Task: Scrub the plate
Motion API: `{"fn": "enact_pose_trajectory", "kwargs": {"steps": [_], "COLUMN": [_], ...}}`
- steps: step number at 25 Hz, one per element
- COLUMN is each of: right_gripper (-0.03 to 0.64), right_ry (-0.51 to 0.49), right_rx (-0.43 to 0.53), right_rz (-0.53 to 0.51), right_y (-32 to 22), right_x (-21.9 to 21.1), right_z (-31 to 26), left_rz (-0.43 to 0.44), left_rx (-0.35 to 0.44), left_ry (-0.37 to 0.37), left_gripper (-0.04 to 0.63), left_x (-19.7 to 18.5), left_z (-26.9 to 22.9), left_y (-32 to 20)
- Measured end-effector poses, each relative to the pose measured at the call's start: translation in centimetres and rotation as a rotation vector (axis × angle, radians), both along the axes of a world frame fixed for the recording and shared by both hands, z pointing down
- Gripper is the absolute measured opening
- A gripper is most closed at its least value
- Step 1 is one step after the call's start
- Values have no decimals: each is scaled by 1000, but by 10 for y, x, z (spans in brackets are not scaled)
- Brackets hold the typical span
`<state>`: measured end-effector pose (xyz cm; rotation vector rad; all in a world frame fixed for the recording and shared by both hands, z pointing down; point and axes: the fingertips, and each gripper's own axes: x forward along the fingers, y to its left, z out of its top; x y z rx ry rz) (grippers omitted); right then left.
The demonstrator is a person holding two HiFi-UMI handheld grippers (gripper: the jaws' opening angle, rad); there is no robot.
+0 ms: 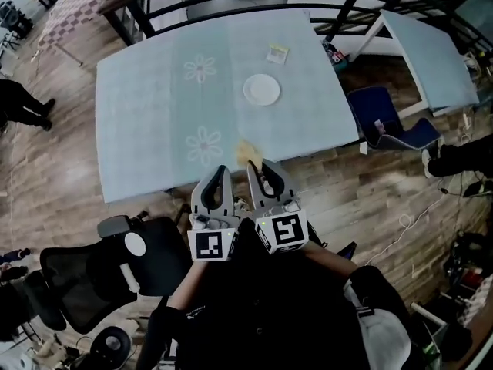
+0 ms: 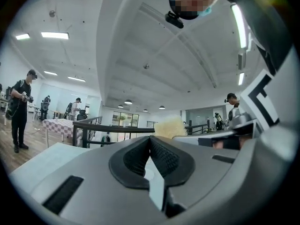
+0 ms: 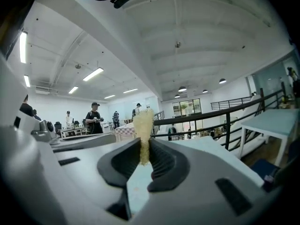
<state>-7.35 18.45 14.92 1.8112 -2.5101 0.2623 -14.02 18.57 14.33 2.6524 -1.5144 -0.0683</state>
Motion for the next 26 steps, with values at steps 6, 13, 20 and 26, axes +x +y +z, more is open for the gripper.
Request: {"fn": "enact_pose_trajectory", "kwargs": {"steps": [6,13,20,26], "right_gripper": [52,52,52,52], "right_ry": [-9,-23,-5,21], "right_rx": [14,-15,-24,-40], "right_rz": [65,112,139,147], "right_y": [27,32,29,23], "right_x": [14,38,51,54], "right_z": [5,17,23,23], "left_rz": [83,136,137,146], "left_rx": [-10,-8,-4,2], "left_ry": [-22,-45,-29,-17], "left_gripper": [12,12,12,12], "left_x": [22,47,49,51], "left_z": [10,18,20,16], "left_y": [21,25,17,13]}}
